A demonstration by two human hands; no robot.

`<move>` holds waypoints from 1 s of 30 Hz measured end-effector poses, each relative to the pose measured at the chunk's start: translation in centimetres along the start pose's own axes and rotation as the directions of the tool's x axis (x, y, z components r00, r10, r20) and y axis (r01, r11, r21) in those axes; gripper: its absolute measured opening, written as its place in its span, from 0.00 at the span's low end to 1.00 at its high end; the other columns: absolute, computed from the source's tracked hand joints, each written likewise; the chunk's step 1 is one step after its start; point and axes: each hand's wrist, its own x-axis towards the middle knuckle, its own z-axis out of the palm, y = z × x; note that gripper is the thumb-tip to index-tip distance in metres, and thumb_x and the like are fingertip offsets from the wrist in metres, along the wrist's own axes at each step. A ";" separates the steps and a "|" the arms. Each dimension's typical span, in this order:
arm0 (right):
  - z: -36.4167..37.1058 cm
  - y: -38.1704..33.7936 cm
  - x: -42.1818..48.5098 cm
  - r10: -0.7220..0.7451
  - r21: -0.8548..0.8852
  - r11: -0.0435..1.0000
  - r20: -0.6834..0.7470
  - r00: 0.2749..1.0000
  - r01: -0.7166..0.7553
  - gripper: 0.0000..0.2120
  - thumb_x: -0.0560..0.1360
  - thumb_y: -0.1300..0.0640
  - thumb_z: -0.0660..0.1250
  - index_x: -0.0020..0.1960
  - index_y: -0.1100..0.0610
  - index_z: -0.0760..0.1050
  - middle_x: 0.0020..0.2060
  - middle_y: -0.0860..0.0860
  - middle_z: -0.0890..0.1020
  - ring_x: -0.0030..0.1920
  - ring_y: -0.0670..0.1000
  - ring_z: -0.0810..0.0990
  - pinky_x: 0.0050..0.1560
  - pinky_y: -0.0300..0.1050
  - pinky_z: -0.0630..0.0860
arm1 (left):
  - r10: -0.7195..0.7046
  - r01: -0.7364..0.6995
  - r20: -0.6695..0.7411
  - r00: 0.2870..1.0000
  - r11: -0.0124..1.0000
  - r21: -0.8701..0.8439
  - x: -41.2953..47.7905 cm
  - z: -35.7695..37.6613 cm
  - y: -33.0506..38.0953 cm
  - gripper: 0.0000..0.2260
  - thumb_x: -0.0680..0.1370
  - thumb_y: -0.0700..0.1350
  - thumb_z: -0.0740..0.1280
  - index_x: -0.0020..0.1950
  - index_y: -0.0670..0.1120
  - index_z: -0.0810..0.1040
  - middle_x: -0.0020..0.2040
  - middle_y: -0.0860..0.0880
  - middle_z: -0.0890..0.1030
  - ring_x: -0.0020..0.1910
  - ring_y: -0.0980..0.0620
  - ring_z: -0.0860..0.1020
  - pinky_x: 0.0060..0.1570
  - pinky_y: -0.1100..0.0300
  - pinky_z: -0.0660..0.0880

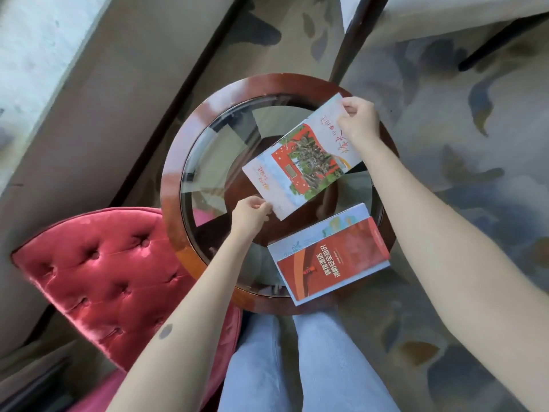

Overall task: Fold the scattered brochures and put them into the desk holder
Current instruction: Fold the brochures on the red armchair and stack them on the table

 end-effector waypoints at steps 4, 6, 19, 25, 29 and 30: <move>0.0 0.3 -0.1 -0.041 -0.204 0.979 -0.056 0.998 0.029 0.15 0.76 0.62 0.61 0.62 0.56 0.73 0.62 0.56 0.72 0.61 0.54 0.72 0.54 0.42 0.70 | 0.013 -0.009 -0.041 0.999 0.997 0.081 0.1 0.3 0.5 0.08 0.77 0.44 0.62 0.47 0.43 0.79 0.46 0.46 0.82 0.45 0.48 0.81 0.43 0.59 0.73; 0.0 0.6 -0.7 -0.012 -0.260 0.966 -0.073 0.997 -0.008 0.17 0.76 0.61 0.61 0.65 0.57 0.70 0.64 0.57 0.69 0.63 0.57 0.71 0.60 0.48 0.70 | -0.001 0.010 -0.122 0.993 0.997 0.071 -0.3 0.7 0.9 0.12 0.78 0.45 0.60 0.55 0.42 0.78 0.53 0.45 0.81 0.52 0.46 0.80 0.47 0.58 0.72; -0.2 1.4 -3.6 0.072 -0.380 0.922 -0.037 0.997 -0.081 0.17 0.77 0.60 0.60 0.66 0.60 0.66 0.66 0.61 0.69 0.66 0.61 0.67 0.63 0.54 0.66 | -0.453 0.370 0.025 0.891 0.695 -0.616 -2.3 2.4 4.2 0.16 0.78 0.41 0.62 0.65 0.41 0.70 0.67 0.45 0.71 0.59 0.48 0.69 0.58 0.56 0.64; -0.1 2.2 -4.1 0.183 -0.277 0.947 0.039 0.982 -0.165 0.17 0.77 0.59 0.60 0.65 0.59 0.69 0.64 0.60 0.70 0.64 0.61 0.69 0.62 0.50 0.67 | -0.399 0.305 -0.067 0.915 0.788 -0.534 -1.4 0.2 3.0 0.12 0.77 0.38 0.62 0.59 0.40 0.74 0.53 0.48 0.73 0.52 0.51 0.70 0.53 0.58 0.67; 1.2 2.2 -5.6 0.177 -0.232 0.961 0.099 0.979 -0.150 0.16 0.76 0.60 0.62 0.62 0.61 0.69 0.63 0.60 0.70 0.62 0.60 0.71 0.57 0.48 0.69 | -0.249 0.170 -0.243 0.938 0.937 -0.307 -0.6 -1.6 2.1 0.08 0.76 0.39 0.60 0.53 0.41 0.76 0.50 0.45 0.74 0.49 0.47 0.72 0.48 0.57 0.67; 1.6 2.2 -6.2 0.169 -0.238 0.961 0.099 0.981 -0.141 0.16 0.76 0.60 0.62 0.62 0.61 0.69 0.63 0.60 0.70 0.62 0.60 0.70 0.56 0.47 0.68 | -0.193 0.140 -0.293 0.937 0.972 -0.190 -0.5 -2.0 1.7 0.08 0.76 0.39 0.60 0.52 0.40 0.75 0.52 0.42 0.75 0.51 0.43 0.72 0.50 0.55 0.68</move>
